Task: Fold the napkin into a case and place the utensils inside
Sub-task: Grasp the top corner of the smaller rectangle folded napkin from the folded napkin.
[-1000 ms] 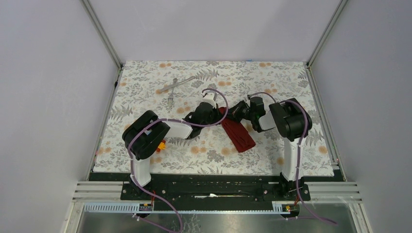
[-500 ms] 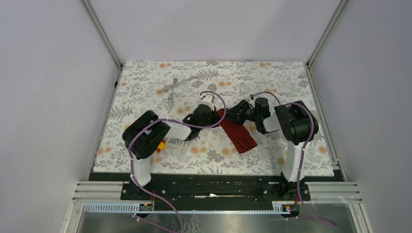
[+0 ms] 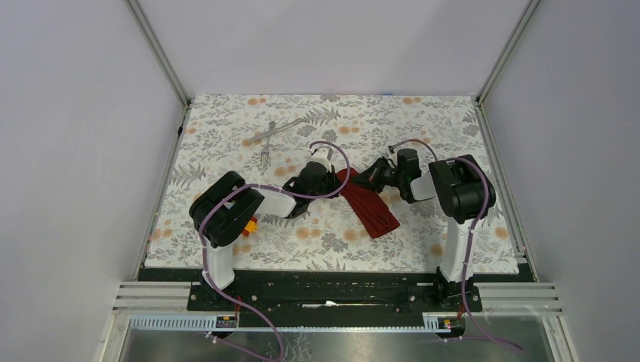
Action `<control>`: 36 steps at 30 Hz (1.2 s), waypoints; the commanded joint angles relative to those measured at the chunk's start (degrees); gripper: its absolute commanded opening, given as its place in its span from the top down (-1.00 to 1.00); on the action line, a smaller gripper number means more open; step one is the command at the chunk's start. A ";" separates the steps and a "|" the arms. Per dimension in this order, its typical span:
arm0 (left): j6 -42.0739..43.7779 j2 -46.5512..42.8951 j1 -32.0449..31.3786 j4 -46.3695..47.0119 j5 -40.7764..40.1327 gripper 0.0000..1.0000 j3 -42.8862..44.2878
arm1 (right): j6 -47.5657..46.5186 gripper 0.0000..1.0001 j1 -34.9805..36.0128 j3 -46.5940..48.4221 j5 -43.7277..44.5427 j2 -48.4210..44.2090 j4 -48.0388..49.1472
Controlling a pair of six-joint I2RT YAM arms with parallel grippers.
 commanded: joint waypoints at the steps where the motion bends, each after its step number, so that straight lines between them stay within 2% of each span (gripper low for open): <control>1: -0.22 -1.17 0.18 1.51 1.36 1.00 1.71 | 0.18 1.00 2.00 3.69 -1.06 2.13 1.88; 11: -0.01 -0.45 0.16 -1.10 1.36 1.00 3.71 | 4.09 1.00 7.79 8.45 2.53 6.21 4.63; 14: -0.46 -1.56 0.31 -3.42 0.21 0.99 3.69 | 2.90 0.88 6.17 6.86 4.17 5.96 4.00; 15: -0.95 -2.34 0.43 -5.31 -0.53 0.87 3.57 | 2.80 0.85 5.64 6.72 3.34 6.29 4.05; 18: -3.53 -7.06 1.56 -7.99 -1.37 0.14 0.03 | 1.54 0.77 4.52 5.76 2.10 5.96 3.25; 19: -4.80 -8.96 2.17 -7.63 -1.34 0.01 -1.85 | 0.53 0.74 4.38 5.72 1.91 5.46 2.20; 21: -7.73 -12.23 3.23 -8.15 -0.71 -0.06 -4.87 | -1.48 0.65 4.33 5.56 1.77 3.97 -0.03; 23: -11.22 -14.02 4.89 -10.44 -0.29 -0.04 -6.45 | -3.69 0.60 4.12 5.56 1.82 2.58 -2.64; 27: -16.88 -11.43 9.07 -10.40 4.20 0.23 -7.36 | -6.58 0.61 3.74 5.74 1.51 0.50 -5.82; 32: -16.14 -1.08 9.42 -11.92 9.26 0.46 1.91 | -7.82 0.97 3.98 6.57 1.51 1.07 -7.08; 36: -15.50 4.13 8.40 -15.52 9.86 0.50 8.77 | -7.24 1.00 6.68 8.38 3.39 2.69 -6.98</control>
